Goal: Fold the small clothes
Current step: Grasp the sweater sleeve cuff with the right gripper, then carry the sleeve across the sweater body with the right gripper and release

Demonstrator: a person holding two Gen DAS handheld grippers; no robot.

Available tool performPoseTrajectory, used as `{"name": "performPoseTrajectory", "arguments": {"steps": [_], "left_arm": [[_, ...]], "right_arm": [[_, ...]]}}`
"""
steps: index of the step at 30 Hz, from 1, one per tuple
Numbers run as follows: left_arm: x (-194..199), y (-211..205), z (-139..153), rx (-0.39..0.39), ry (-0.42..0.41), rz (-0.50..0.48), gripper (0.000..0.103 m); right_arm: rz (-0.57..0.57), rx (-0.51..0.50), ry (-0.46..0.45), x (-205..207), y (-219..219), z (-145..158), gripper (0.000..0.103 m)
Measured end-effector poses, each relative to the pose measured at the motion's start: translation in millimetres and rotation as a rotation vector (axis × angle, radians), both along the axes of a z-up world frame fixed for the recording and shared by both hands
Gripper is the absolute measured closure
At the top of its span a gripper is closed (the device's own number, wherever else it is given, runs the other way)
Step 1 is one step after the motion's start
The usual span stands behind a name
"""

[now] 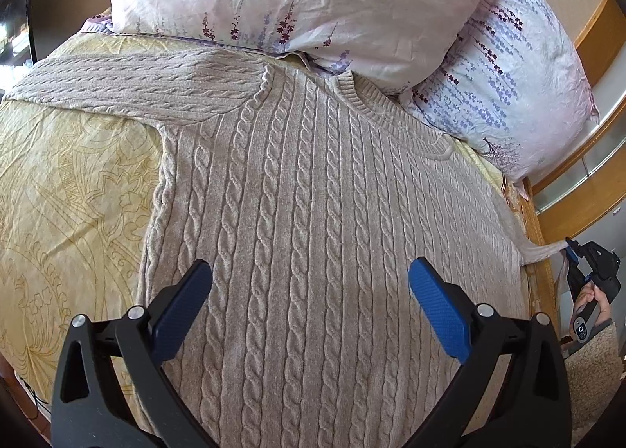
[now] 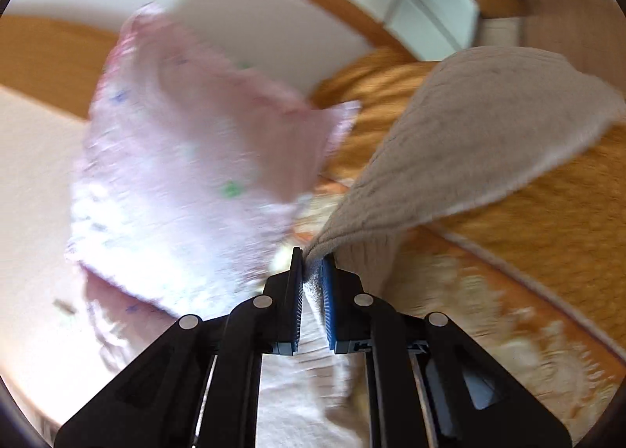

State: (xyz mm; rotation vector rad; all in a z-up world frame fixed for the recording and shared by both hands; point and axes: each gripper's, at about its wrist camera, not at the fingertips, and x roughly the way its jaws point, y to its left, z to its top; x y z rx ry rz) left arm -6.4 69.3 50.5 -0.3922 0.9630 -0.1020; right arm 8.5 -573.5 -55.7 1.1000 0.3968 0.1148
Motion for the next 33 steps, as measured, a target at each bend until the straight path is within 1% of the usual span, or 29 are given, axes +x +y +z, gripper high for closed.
{"name": "performPoseTrajectory", "arguments": {"steps": [3, 4, 6, 8, 9, 11, 13, 14, 15, 17, 18, 19, 21, 23, 26, 29, 30, 31, 32, 33], "left_arm": [[-1.1, 1.1, 1.1, -0.008, -0.011, 0.002, 0.006], [-1.6, 0.9, 1.9, -0.011, -0.018, 0.001, 0.006], [-1.6, 0.4, 3.0, -0.014, -0.026, -0.001, 0.006], [-2.1, 0.1, 3.5, -0.016, -0.032, -0.003, 0.006], [-2.5, 0.3, 3.5, -0.018, -0.034, -0.002, 0.006], [-3.4, 2.0, 3.4, -0.022, -0.038, 0.000, 0.006], [-4.8, 6.2, 2.9, -0.024, -0.040, 0.009, 0.006], [-5.4, 8.3, 3.1, -0.028, -0.042, 0.014, 0.006], [-6.1, 10.9, 3.5, -0.032, -0.047, 0.022, 0.006], [-7.8, 17.3, 4.1, -0.039, -0.054, 0.036, 0.006], [-8.3, 21.0, 3.8, -0.044, -0.055, 0.044, 0.006], [-8.6, 24.6, 3.2, -0.049, -0.055, 0.053, 0.006], [-8.4, 32.9, 2.5, -0.066, -0.056, 0.072, 0.006], [-7.9, 43.5, 2.7, -0.083, -0.059, 0.094, 0.006], [-4.8, 66.0, 6.3, -0.094, -0.079, 0.150, 0.006], [0.5, 98.9, 8.7, -0.130, -0.094, 0.237, 0.006], [3.0, 112.2, 8.0, -0.149, -0.090, 0.274, 0.006], [5.2, 124.2, 6.8, -0.171, -0.085, 0.304, 0.008], [7.3, 137.0, 4.9, -0.196, -0.080, 0.336, 0.013], [9.6, 148.9, 2.6, -0.219, -0.073, 0.366, 0.016]], "right_arm": [[0.159, -0.045, -0.108, 7.7, 42.6, 28.0, 0.093], [0.232, -0.064, -0.132, 12.0, 63.6, 34.3, 0.093], [0.357, -0.100, -0.143, 19.5, 101.8, 38.2, 0.093], [0.484, -0.150, -0.102, 27.6, 146.4, 27.4, 0.093], [0.537, -0.175, -0.062, 32.5, 166.8, 17.4, 0.093], [0.629, -0.242, 0.050, 41.9, 205.4, -8.8, 0.093], [0.675, -0.310, 0.151, 45.0, 229.7, -31.2, 0.092], [0.675, -0.323, 0.185, 45.6, 233.5, -37.5, 0.092], [0.669, -0.311, 0.198, 46.7, 229.8, -40.7, 0.090], [0.642, -0.243, 0.197, 48.1, 215.3, -37.2, 0.082], [0.605, -0.227, 0.196, 49.3, 204.9, -32.5, 0.066], [0.571, -0.210, 0.189, 53.2, 193.9, -28.1, 0.054], [0.496, -0.147, 0.166, 58.8, 168.3, -24.0, 0.053], [0.421, -0.108, 0.178, 64.1, 145.8, -24.9, 0.053], [0.298, -0.049, 0.218, 68.1, 115.4, -33.6, 0.055], [0.194, 0.052, 0.245, 68.7, 88.0, -46.3, 0.066], [0.166, 0.073, 0.255, 67.9, 82.6, -51.0, 0.070], [0.141, 0.093, 0.272, 69.4, 78.5, -54.7, 0.078], [0.133, 0.120, 0.273, 71.6, 76.7, -58.3, 0.086], [0.137, 0.147, 0.263, 71.8, 77.7, -60.5, 0.093]]}}
